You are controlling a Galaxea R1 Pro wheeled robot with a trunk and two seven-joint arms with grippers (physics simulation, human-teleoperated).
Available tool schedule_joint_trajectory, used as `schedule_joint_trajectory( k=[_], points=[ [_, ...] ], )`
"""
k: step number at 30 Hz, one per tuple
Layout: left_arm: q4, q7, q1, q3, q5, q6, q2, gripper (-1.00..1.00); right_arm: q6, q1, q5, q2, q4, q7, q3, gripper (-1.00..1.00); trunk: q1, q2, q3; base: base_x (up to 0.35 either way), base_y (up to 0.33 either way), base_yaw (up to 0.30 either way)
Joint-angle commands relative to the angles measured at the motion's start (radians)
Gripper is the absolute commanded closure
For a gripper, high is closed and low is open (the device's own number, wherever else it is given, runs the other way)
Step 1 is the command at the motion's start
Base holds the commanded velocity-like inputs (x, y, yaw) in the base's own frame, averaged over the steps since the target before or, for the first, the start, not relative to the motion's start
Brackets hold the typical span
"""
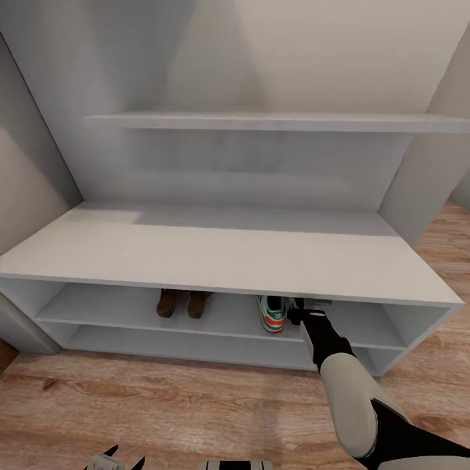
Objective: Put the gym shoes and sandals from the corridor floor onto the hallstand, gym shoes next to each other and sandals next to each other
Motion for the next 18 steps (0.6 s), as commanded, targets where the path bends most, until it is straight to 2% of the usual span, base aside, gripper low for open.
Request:
schedule_joint_trajectory(
  k=[1, 7, 8, 18],
  points=[
    [0.001, -0.010, -0.001, 0.002, 0.010, 0.003, 0.000, -1.00, 0.004, -0.001, 0.006, 0.001, -0.001, 0.000, -0.004, 1.00, 0.000, 0.000, -0.001, 0.005, 0.000, 0.000],
    [0.001, -0.010, -0.001, 0.002, 0.010, 0.003, 0.000, -1.00, 0.004, -0.001, 0.006, 0.001, -0.002, 0.000, -0.004, 1.00, 0.000, 0.000, -0.001, 0.001, 0.000, 0.000],
    [0.001, -0.010, -0.001, 0.002, 0.010, 0.003, 0.000, -1.00, 0.004, -0.001, 0.006, 0.001, -0.002, 0.000, -0.004, -1.00, 0.000, 0.000, -0.001, 0.000, 0.000, 0.000],
    [0.001, -0.010, -0.001, 0.003, 0.010, 0.002, 0.001, -1.00, 0.004, -0.001, 0.006, 0.001, -0.002, 0.000, -0.004, -1.00, 0.000, 0.000, -0.001, 0.000, 0.000, 0.000]
  ],
)
